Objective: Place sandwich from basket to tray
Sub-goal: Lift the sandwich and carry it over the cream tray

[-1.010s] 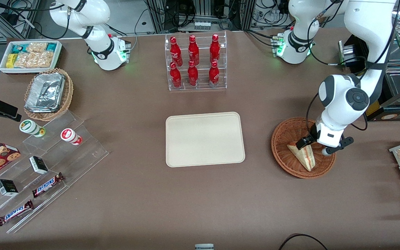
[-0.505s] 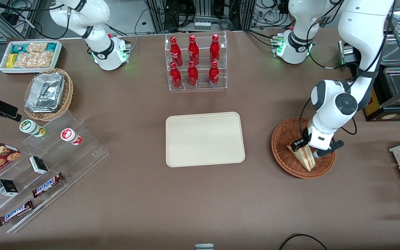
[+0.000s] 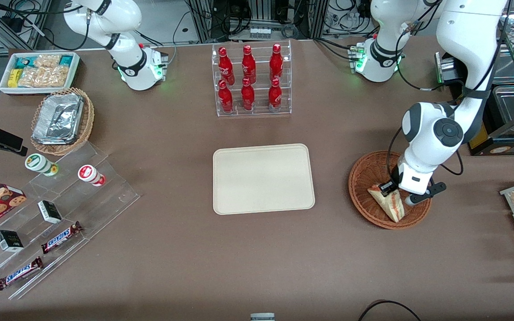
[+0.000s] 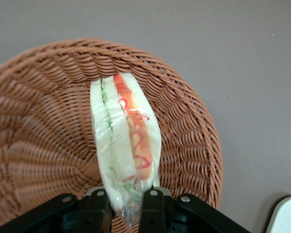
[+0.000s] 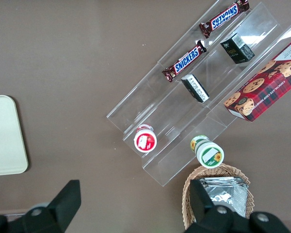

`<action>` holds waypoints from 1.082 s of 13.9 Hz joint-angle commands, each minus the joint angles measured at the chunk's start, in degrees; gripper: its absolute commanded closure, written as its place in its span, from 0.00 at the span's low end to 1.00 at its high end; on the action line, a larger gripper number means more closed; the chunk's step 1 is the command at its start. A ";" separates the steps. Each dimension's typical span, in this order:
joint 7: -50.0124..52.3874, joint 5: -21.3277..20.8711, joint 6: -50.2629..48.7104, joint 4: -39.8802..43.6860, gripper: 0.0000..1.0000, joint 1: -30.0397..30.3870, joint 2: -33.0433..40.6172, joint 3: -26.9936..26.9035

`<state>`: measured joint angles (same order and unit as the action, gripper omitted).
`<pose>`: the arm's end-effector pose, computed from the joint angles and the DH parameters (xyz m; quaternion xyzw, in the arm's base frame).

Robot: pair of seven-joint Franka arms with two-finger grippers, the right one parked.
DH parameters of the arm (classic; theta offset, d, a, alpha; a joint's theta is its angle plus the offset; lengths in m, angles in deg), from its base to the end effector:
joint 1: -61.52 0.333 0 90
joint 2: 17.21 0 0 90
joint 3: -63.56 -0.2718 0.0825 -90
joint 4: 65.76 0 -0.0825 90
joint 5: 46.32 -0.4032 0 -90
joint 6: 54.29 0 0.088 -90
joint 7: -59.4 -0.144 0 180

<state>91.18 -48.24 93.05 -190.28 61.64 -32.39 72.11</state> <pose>0.5746 -0.0876 0.1903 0.9789 0.1925 0.0609 0.0322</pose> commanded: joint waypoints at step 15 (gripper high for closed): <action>25.13 -13.34 -27.30 29.25 1.00 -16.88 -7.56 20.36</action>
<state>110.63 -56.35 63.91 -163.69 49.35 -34.78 92.72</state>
